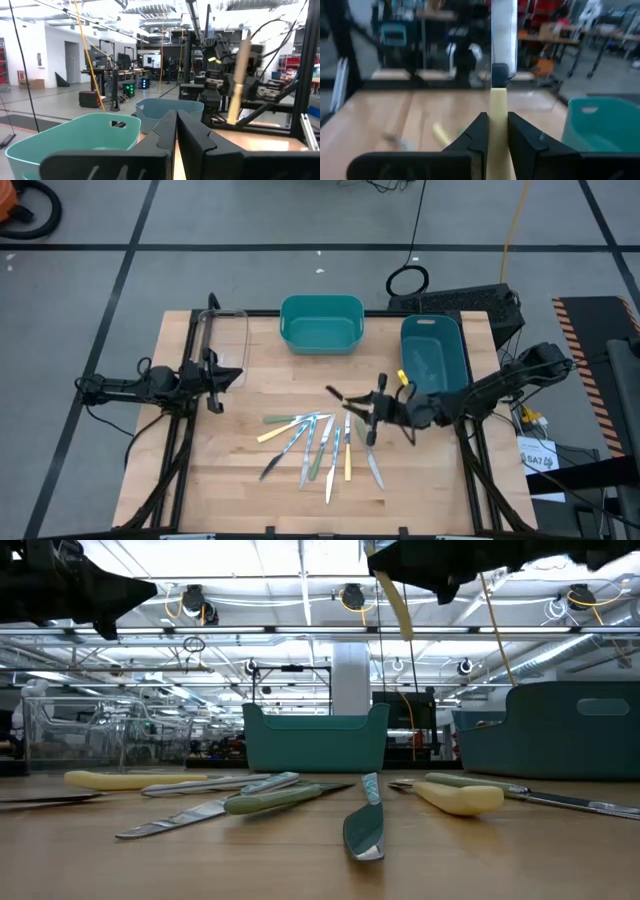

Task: Sort silverware by color (type)
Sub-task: Put the right yellow knife into the green bin

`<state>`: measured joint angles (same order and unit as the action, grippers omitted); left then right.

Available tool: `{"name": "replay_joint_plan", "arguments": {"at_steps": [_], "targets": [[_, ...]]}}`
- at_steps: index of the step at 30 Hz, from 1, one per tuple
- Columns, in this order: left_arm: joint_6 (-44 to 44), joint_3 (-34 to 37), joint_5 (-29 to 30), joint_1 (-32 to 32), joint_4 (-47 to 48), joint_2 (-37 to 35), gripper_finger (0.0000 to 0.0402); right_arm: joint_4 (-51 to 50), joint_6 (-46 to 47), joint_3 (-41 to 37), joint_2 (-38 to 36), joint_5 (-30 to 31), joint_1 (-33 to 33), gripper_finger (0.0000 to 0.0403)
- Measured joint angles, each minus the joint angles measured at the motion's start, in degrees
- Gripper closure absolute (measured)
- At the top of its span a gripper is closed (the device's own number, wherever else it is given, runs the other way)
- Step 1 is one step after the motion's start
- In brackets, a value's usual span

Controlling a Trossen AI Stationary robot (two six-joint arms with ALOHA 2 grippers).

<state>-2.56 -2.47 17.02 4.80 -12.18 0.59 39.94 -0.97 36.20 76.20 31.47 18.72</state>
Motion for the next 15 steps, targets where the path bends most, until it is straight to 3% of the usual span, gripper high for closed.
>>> {"name": "replay_joint_plan", "arguments": {"at_steps": [4,9,12,15], "targets": [[1.63,-0.02,-1.25,0.0,-1.66,2.7,0.0364,8.37,-1.5,-3.07,-0.04,-0.25,-1.92,0.0356],[3.14,-0.02,-1.93,0.09,-6.02,9.15,0.0307,12.52,-2.77,-3.91,0.0,-0.25,-2.33,0.0354],[3.12,-0.02,-1.92,0.22,-11.53,13.75,0.0277,15.88,-3.26,-3.91,0.83,-0.44,-2.37,0.0353],[3.13,-0.06,-1.94,1.02,-18.59,18.63,0.0262,20.68,-3.36,-3.89,2.14,-4.51,-2.85,0.0353]]}}
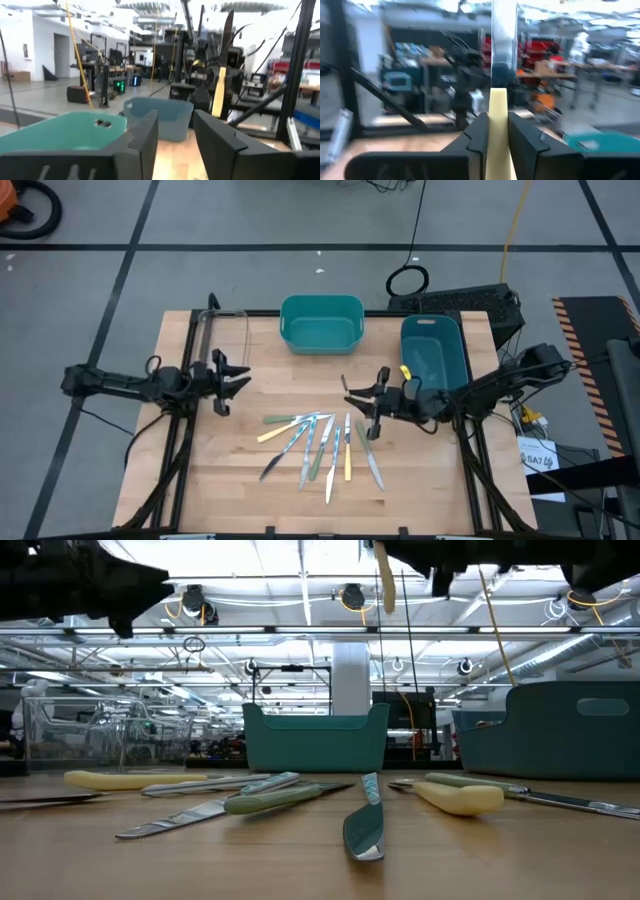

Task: Sort silverware by color (type)
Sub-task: Put the right yellow knife into the green bin

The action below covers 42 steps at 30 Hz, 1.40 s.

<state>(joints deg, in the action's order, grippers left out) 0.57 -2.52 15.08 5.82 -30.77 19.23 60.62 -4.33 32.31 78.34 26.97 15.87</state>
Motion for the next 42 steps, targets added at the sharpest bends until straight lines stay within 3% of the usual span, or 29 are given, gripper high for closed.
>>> {"name": "replay_joint_plan", "arguments": {"at_steps": [4,12,21,25,33,42], "targets": [[-0.25,-0.96,-0.03,1.77,-4.52,6.72,0.0256,4.48,0.47,0.01,2.26,-4.73,-1.12,0.0352],[-1.61,-12.35,-0.49,6.32,3.64,23.19,0.025,11.08,2.73,0.03,7.11,-8.96,-3.89,0.0351],[-3.44,-24.28,0.6,8.73,3.57,42.94,0.0139,12.29,3.66,2.13,9.53,-11.98,-4.56,0.0351],[-1.83,-29.63,0.9,8.69,2.26,51.13,0.0109,9.4,3.34,3.94,9.52,-12.29,-3.93,0.0351],[0.24,-38.99,1.06,8.35,-1.73,63.68,0.0103,9.4,1.82,4.64,9.51,-12.29,-2.82,0.0351],[-0.25,-43.37,1.22,7.44,-10.47,72.55,0.0103,9.4,0.82,4.6,9.51,-12.29,-2.66,0.0351]]}}
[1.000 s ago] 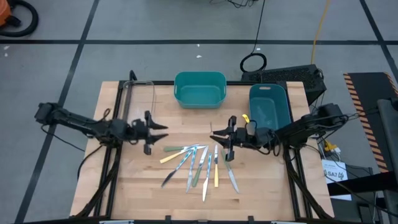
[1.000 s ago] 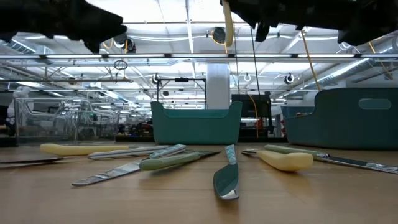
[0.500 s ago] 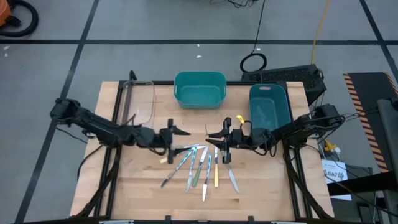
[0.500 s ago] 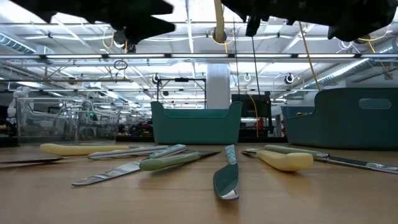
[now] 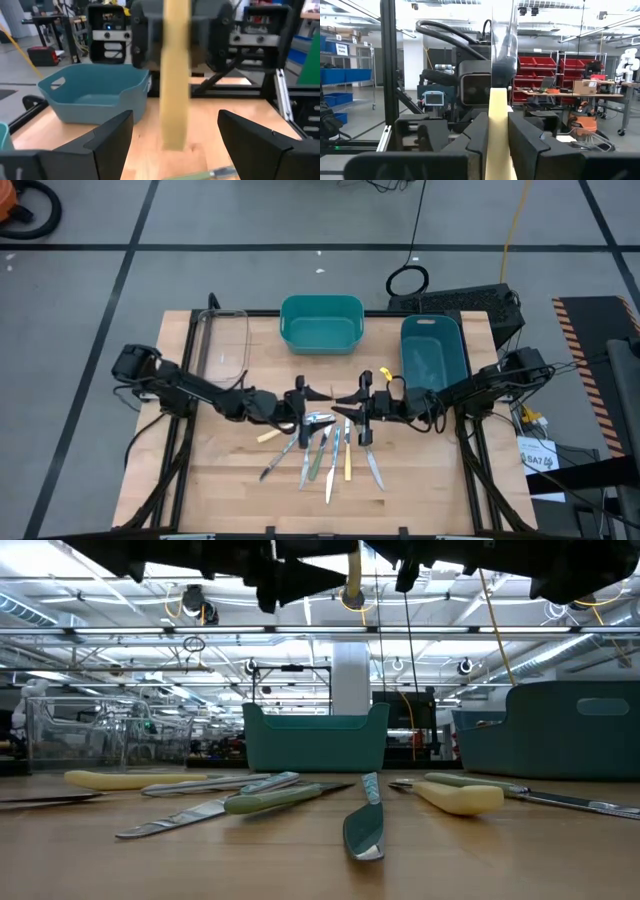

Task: Sort silverware by color (type)
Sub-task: Put the right yellow knife into the green bin

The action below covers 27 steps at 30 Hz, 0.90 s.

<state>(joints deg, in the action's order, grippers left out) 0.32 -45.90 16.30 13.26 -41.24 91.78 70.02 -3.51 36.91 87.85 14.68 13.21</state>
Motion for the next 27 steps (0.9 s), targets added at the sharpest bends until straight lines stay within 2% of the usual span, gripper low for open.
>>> {"name": "replay_joint_plan", "arguments": {"at_steps": [6,12,27], "targets": [[0.26,-1.34,-4.2,-1.01,-0.56,3.03,0.0103,-0.13,-0.17,0.0,0.0,0.0,0.02,0.0351],[0.06,-1.67,-4.31,-1.14,-0.76,3.53,0.0112,-0.11,-0.27,0.0,0.0,0.0,0.02,0.0351],[-0.03,-1.67,-4.34,-1.2,-2.35,3.47,0.029,0.01,-0.85,0.0,0.0,-0.02,0.03,0.0351]]}}
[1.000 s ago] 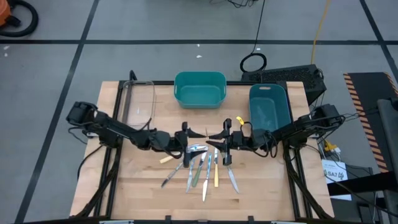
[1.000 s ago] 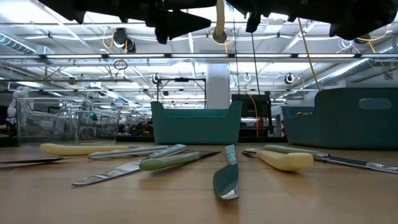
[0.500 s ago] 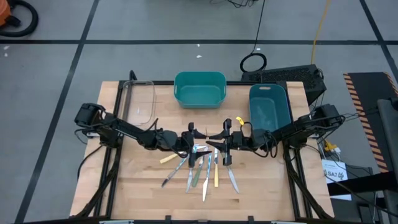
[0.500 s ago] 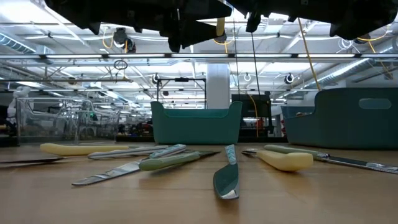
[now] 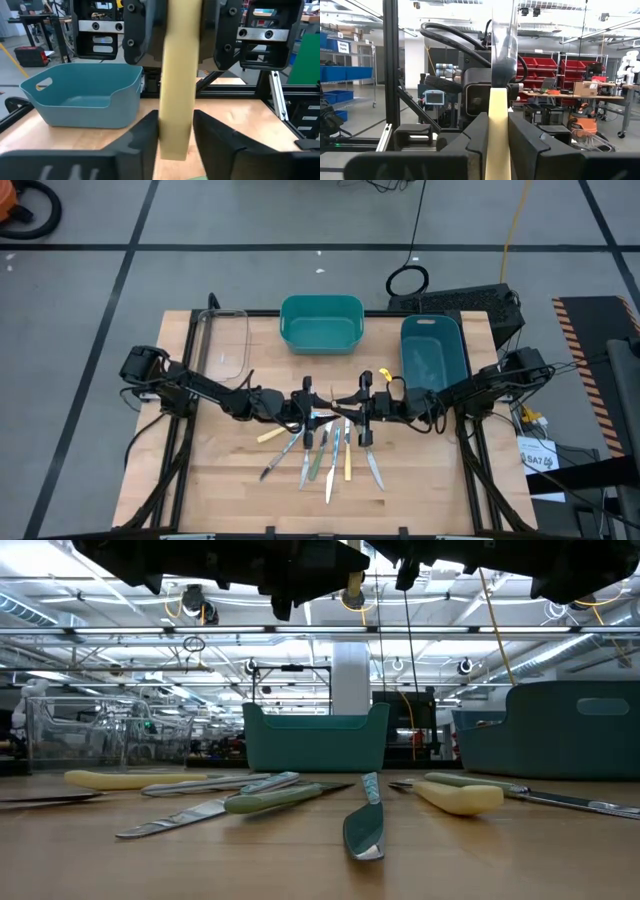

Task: Sort silverware by color (type)
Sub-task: Put the right yellow knife into the green bin

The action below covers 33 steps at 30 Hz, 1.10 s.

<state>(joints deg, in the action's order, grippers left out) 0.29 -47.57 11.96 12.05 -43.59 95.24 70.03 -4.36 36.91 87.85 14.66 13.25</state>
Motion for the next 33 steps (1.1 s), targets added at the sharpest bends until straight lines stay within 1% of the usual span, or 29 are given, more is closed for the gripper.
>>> {"name": "replay_joint_plan", "arguments": {"at_steps": [3,8,11,16,20,22,24,27,31,33], "targets": [[-0.14,0.0,0.01,0.0,0.02,0.0,0.0312,-0.02,0.04,-0.02,0.0,0.01,-0.01,0.0351],[-0.12,0.0,0.0,0.0,0.5,0.0,0.0312,-0.47,0.03,-0.02,0.0,0.04,-0.01,0.0345],[0.05,0.0,-0.01,-0.25,1.99,-0.03,0.0312,-1.54,0.23,-0.07,-0.05,0.56,-0.01,0.0331],[0.29,0.0,0.03,-0.97,5.54,-0.94,0.0312,-3.13,0.63,-0.07,-0.28,4.48,-0.01,0.0301],[0.96,-0.02,0.03,-1.35,9.07,-2.36,0.0312,-3.78,0.63,-0.04,-0.31,4.95,-0.01,0.0279],[1.36,0.09,0.1,-1.59,12.6,-3.6,0.0312,-4.55,0.79,-0.04,-0.36,5.09,-0.01,0.027],[1.67,0.08,0.31,-1.63,13.88,-4.7,0.0312,-5.77,2.14,-0.04,-0.59,5.27,-0.02,0.0263],[1.87,0.03,0.59,-1.59,17.58,-6.68,0.0312,-8.71,3.75,-0.04,-2.06,7.69,-0.01,0.0256],[1.91,0.02,1.32,-1.38,21.37,-9.1,0.0312,-15.57,3.75,-0.04,-4.95,10.9,-0.03,0.0247],[1.93,0.02,1.6,-1.41,22.77,-9.97,0.0312,-18.22,3.78,-0.04,-6.87,11.06,-0.03,0.0244]]}}
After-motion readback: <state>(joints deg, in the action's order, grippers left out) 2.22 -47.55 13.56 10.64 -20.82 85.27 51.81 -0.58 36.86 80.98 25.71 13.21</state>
